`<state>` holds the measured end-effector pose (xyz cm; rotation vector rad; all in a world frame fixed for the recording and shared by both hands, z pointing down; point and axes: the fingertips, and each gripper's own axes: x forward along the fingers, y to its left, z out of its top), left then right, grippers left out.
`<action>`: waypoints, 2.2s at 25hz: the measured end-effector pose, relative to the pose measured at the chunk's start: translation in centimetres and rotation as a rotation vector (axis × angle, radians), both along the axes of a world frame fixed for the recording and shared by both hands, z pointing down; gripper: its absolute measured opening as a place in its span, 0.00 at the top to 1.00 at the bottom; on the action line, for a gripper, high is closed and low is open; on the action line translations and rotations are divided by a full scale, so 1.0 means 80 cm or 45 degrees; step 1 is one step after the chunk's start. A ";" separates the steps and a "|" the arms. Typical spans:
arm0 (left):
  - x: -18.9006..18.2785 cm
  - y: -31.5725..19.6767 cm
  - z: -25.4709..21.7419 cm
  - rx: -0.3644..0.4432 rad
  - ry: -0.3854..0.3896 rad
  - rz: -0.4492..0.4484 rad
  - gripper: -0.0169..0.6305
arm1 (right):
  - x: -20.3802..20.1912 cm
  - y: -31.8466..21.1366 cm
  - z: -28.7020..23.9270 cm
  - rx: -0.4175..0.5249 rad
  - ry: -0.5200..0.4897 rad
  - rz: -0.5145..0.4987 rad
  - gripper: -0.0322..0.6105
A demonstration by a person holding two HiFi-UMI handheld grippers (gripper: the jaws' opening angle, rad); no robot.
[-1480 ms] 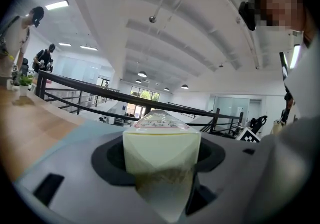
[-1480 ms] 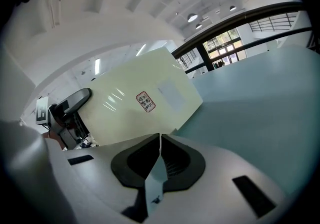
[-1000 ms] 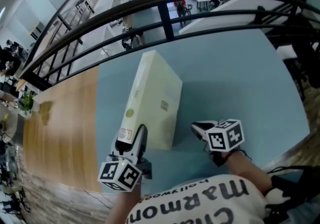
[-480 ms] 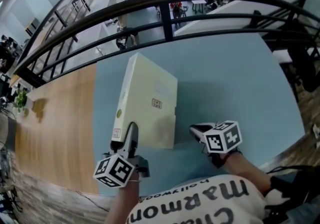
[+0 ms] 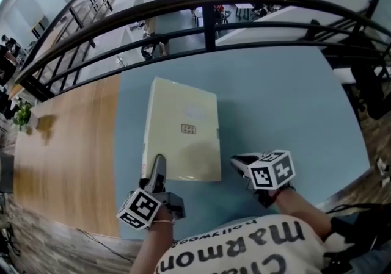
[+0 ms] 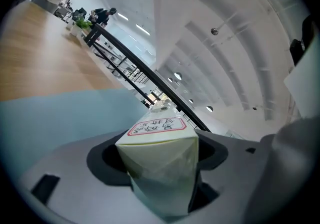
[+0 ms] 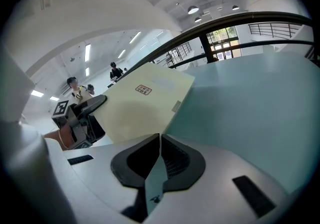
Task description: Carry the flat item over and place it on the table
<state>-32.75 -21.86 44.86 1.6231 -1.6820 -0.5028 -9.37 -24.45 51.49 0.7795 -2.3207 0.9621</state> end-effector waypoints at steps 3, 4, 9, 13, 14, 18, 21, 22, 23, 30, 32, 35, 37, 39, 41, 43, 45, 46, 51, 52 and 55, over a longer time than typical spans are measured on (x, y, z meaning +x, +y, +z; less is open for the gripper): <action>-0.001 0.003 0.019 -0.041 0.059 -0.024 0.44 | 0.001 0.002 0.004 -0.007 0.002 -0.004 0.89; -0.002 0.005 0.025 -0.055 0.084 -0.031 0.44 | 0.001 0.003 0.005 -0.009 0.003 -0.001 0.89; -0.015 0.014 0.049 -0.105 0.187 -0.049 0.42 | -0.013 0.008 0.008 -0.015 -0.003 0.014 0.89; -0.020 0.017 0.054 -0.126 0.199 -0.048 0.41 | -0.018 0.013 0.008 -0.023 -0.015 0.024 0.89; -0.021 0.019 0.056 -0.132 0.194 -0.047 0.41 | -0.019 0.014 0.008 -0.024 -0.015 0.029 0.89; -0.026 0.023 0.064 -0.160 0.179 -0.047 0.39 | -0.021 0.015 0.007 -0.017 -0.006 0.029 0.89; -0.028 0.026 0.072 -0.175 0.201 -0.047 0.39 | -0.023 0.015 0.006 -0.011 -0.003 0.027 0.89; -0.028 0.027 0.075 -0.179 0.209 -0.049 0.39 | -0.024 0.015 0.007 -0.011 -0.002 0.026 0.89; -0.029 0.028 0.078 -0.184 0.217 -0.051 0.39 | -0.025 0.016 0.008 -0.011 0.000 0.025 0.89; -0.024 0.038 0.093 -0.224 0.279 -0.065 0.38 | -0.023 0.020 0.002 0.003 0.013 0.022 0.89; -0.023 0.040 0.093 -0.229 0.274 -0.066 0.38 | -0.021 0.023 0.000 0.006 0.013 0.023 0.89; -0.022 0.045 0.097 -0.249 0.271 -0.073 0.37 | -0.015 0.027 0.001 0.003 0.013 0.030 0.89; -0.022 0.049 0.101 -0.262 0.276 -0.081 0.37 | -0.013 0.030 0.000 0.002 0.012 0.028 0.89; -0.023 0.052 0.104 -0.272 0.277 -0.088 0.37 | -0.012 0.032 0.000 0.005 0.015 0.028 0.89; -0.023 0.054 0.106 -0.284 0.278 -0.092 0.36 | -0.011 0.032 -0.002 0.006 0.015 0.030 0.89; -0.022 0.058 0.109 -0.297 0.282 -0.098 0.36 | -0.009 0.034 -0.003 0.006 0.011 0.029 0.89; -0.021 0.063 0.116 -0.312 0.288 -0.111 0.36 | -0.005 0.037 0.001 0.002 0.008 0.024 0.89; -0.021 0.066 0.120 -0.319 0.294 -0.118 0.35 | -0.003 0.039 0.004 -0.002 0.006 0.024 0.89; -0.022 0.067 0.125 -0.332 0.338 -0.145 0.33 | 0.007 0.044 0.008 -0.011 -0.011 0.025 0.89; -0.020 0.067 0.124 -0.336 0.341 -0.150 0.33 | 0.011 0.046 0.007 -0.014 -0.014 0.023 0.89; -0.017 0.072 0.126 -0.375 0.285 -0.169 0.33 | 0.023 0.050 0.005 -0.021 -0.028 0.016 0.89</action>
